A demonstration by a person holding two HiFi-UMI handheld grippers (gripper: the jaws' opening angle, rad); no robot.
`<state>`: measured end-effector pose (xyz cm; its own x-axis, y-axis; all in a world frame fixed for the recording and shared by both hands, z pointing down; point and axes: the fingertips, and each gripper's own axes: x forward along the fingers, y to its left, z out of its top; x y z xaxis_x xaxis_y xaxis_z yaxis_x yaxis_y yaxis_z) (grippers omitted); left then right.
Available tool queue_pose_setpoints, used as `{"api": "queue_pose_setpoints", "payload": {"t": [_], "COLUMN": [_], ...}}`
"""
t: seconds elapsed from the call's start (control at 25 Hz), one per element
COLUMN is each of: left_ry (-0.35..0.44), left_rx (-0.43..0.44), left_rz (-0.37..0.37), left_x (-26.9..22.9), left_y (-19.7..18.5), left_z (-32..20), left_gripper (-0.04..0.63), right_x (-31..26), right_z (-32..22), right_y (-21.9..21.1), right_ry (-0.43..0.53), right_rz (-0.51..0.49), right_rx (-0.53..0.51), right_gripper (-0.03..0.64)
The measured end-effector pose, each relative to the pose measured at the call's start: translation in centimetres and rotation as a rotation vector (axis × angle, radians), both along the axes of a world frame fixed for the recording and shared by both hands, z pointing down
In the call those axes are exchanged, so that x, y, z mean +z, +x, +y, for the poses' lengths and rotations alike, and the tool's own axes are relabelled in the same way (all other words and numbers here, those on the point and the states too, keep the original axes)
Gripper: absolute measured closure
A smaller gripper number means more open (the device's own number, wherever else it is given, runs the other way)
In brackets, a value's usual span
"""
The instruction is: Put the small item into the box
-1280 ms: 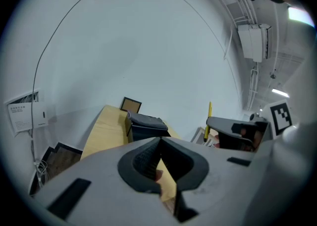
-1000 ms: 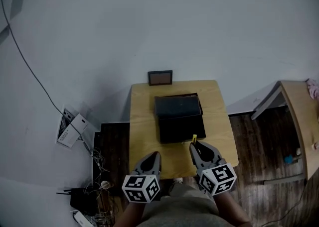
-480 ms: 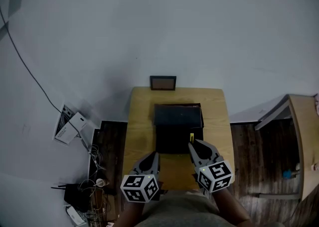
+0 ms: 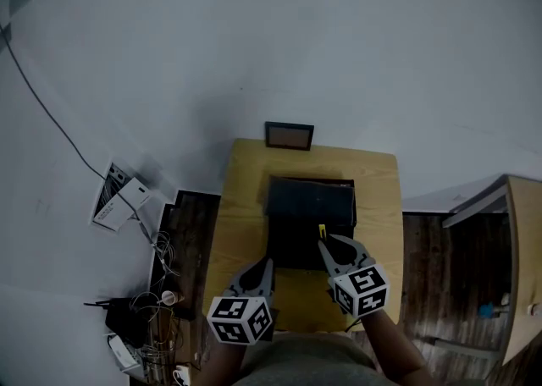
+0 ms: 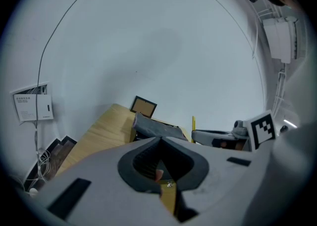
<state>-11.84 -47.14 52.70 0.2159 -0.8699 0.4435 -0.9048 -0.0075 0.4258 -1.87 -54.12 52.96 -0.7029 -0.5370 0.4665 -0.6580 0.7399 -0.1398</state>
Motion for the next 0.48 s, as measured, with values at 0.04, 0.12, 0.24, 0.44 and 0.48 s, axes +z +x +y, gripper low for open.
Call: {"api": "queue_pose_setpoints", "payload": {"t": [0.04,0.12,0.24,0.44,0.48], "left_ry": [-0.006,-0.017,-0.031,-0.046,-0.047], "left_rx": [-0.005,-0.013,-0.024,-0.04,-0.042], "left_rz": [0.0,-0.002,-0.002,-0.003,-0.004], "left_x": [0.2,0.7,1.2,1.7,1.8], "left_y": [-0.1,-0.1,-0.3,-0.4,-0.3], "left_z": [-0.1,-0.4,-0.5,-0.4,-0.4], "left_gripper": [0.592,0.592,0.592,0.592,0.592], "right_x": [0.7,1.9,3.8,6.8,7.4], "right_z": [-0.3,-0.7,-1.0,-1.0,-1.0], "right_y": [-0.2,-0.6,-1.0,-1.8,-1.9], "right_ry": [-0.009,-0.027,-0.052,-0.087,-0.097], "right_rz": [0.014,0.041,0.086,0.181,0.203], "right_rx": [-0.014,-0.042,-0.085,-0.169,-0.189], "right_gripper": [0.574,0.574,0.574,0.574,0.574]}}
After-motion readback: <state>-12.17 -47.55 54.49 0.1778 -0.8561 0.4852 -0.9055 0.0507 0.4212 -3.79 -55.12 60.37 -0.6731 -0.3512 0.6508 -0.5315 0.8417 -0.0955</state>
